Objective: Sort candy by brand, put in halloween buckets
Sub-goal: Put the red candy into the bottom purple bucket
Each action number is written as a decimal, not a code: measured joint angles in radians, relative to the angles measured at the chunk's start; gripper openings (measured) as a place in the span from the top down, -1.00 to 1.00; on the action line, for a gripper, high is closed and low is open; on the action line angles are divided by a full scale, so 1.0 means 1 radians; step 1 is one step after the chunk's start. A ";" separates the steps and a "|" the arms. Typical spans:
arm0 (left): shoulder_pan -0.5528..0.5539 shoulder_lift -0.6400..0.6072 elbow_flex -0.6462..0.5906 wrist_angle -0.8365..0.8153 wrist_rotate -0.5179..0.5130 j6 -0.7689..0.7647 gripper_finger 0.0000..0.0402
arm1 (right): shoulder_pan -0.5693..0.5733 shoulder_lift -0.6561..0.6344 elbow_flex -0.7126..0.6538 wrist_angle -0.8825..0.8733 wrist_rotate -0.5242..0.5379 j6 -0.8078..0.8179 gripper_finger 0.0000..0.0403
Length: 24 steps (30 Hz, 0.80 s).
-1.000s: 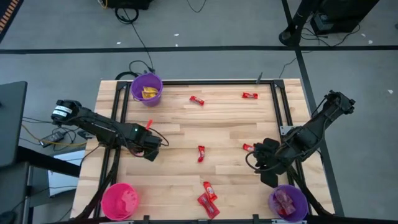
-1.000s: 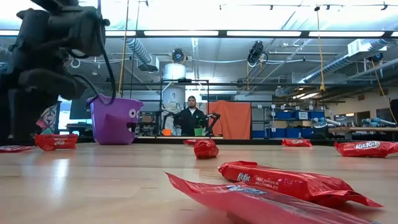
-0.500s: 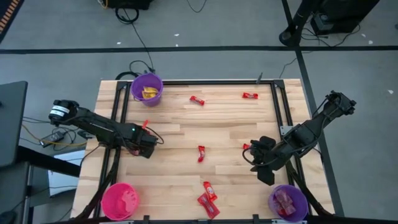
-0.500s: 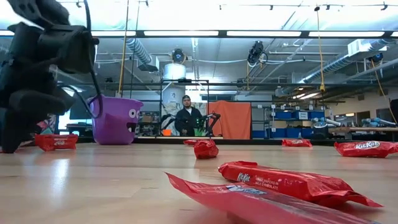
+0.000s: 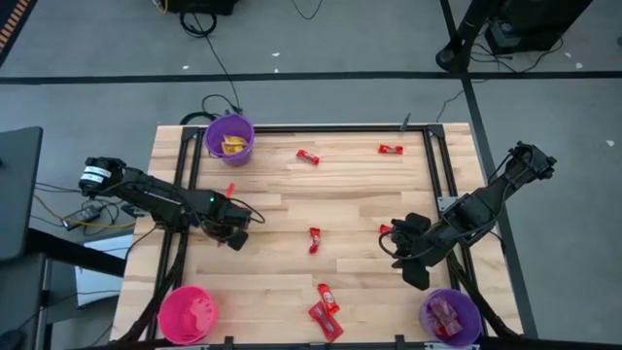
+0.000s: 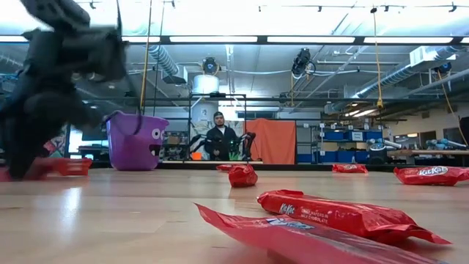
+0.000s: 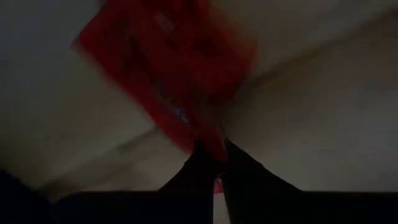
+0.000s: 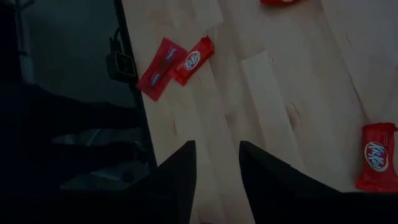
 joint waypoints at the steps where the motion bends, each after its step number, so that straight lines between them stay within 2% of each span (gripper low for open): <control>1: -0.004 -0.001 0.028 -0.003 0.006 0.018 0.92 | 0.000 0.000 0.000 0.000 0.005 -0.012 0.35; 7: -0.041 -0.011 0.255 -0.007 0.028 0.252 0.91 | -0.034 0.000 0.000 0.027 0.146 -0.187 0.44; 9: -0.054 -0.012 0.334 0.020 0.029 0.358 0.93 | -0.069 0.000 0.000 0.078 0.142 -0.229 0.49; 12: -0.073 -0.012 0.415 0.160 0.040 0.495 0.93 | -0.124 0.005 0.000 0.202 0.104 -0.283 0.59; 18: -0.090 -0.007 0.477 0.541 0.098 0.647 0.94 | -0.220 0.051 0.000 0.463 0.096 -0.306 0.74; 21: -0.092 -0.006 0.477 0.643 0.097 0.676 0.94 | -0.263 0.080 0.000 0.544 0.076 -0.314 0.72; 24: -0.092 -0.006 0.477 0.669 0.102 0.684 0.94 | -0.295 0.100 0.000 0.622 0.077 -0.342 0.65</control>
